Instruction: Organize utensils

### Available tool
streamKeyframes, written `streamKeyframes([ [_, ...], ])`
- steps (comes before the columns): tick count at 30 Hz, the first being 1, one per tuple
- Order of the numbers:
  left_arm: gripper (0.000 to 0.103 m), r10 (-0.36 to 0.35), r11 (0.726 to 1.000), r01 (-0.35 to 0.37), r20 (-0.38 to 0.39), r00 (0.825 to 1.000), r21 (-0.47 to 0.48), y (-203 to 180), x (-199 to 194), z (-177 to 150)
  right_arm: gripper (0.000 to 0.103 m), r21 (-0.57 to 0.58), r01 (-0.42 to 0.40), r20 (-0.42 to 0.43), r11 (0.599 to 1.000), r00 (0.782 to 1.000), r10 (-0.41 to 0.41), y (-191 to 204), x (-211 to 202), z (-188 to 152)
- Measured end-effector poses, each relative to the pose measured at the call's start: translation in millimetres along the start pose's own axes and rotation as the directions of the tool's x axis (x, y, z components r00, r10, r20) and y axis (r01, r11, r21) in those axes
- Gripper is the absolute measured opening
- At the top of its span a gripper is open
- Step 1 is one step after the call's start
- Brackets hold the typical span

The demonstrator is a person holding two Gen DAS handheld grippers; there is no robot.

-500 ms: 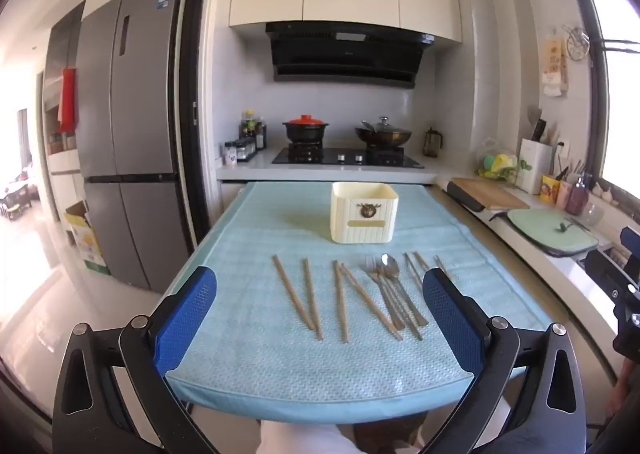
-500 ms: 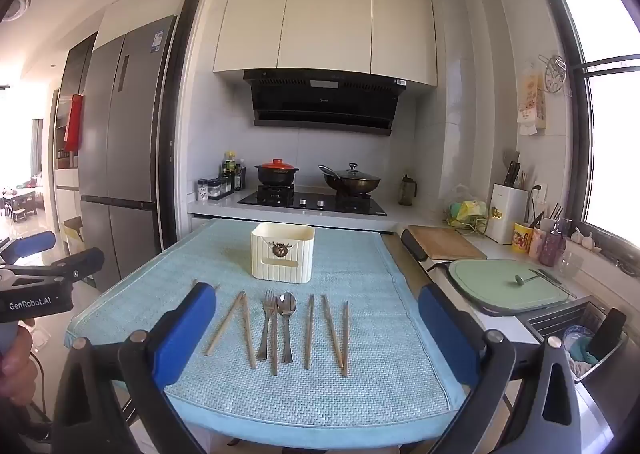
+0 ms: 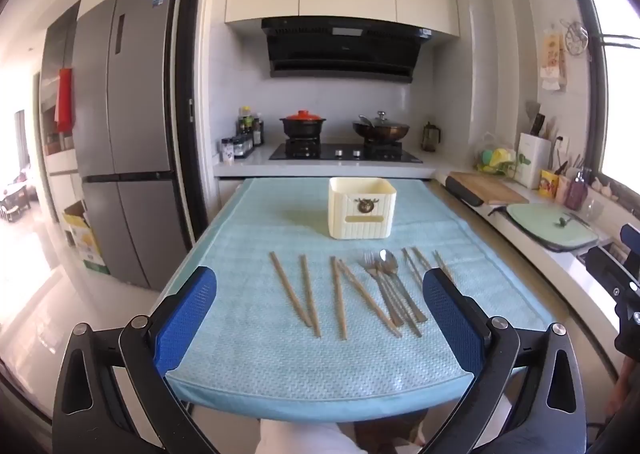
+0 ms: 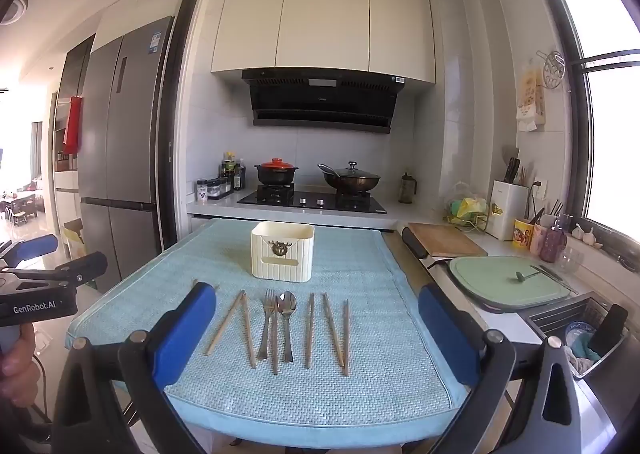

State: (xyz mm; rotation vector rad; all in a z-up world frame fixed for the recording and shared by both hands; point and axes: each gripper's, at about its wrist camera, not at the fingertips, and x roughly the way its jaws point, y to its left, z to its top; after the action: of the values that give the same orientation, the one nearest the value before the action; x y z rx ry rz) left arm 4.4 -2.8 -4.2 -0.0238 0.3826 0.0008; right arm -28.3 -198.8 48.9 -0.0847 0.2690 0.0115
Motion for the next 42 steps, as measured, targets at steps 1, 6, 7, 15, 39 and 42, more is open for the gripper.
streamKeyframes([
  [1, 0.103, -0.002, 1.000, 0.002, -0.002, 1.000, 0.000, -0.4, 0.5, -0.4, 0.103, -0.001, 0.001, -0.002, 1.000, 1.000, -0.001, 1.6, 3.3, -1.8],
  [6, 0.103, 0.000, 1.000, 0.000, -0.005, 1.000, 0.002, -1.5, 2.1, -1.6, 0.103, 0.005, 0.005, -0.007, 1.000, 1.000, -0.005, 0.5, 5.4, -1.5],
  [7, 0.103, -0.001, 1.000, 0.001, -0.005, 1.000, 0.002, -1.8, 2.3, -2.0, 0.103, 0.004, 0.005, -0.007, 1.000, 1.000, -0.005, 1.0, 5.8, -1.9],
  [15, 0.103, -0.001, 1.000, 0.001, -0.008, 1.000, 0.004, -2.8, 2.3, -1.2, 0.103, 0.008, 0.003, -0.009, 1.000, 1.000, -0.003, -1.4, 6.6, -2.8],
  [39, 0.103, -0.004, 1.000, 0.005, -0.012, 1.000, 0.010, -3.5, 2.8, -1.3, 0.103, 0.015, 0.005, -0.008, 1.000, 1.000, -0.005, -5.8, 5.7, -7.6],
  [42, 0.103, -0.004, 1.000, 0.004, -0.011, 1.000, 0.010, -3.6, 2.8, -1.4, 0.103, 0.015, 0.004, -0.008, 1.000, 1.000, -0.004, -5.8, 5.6, -7.7],
])
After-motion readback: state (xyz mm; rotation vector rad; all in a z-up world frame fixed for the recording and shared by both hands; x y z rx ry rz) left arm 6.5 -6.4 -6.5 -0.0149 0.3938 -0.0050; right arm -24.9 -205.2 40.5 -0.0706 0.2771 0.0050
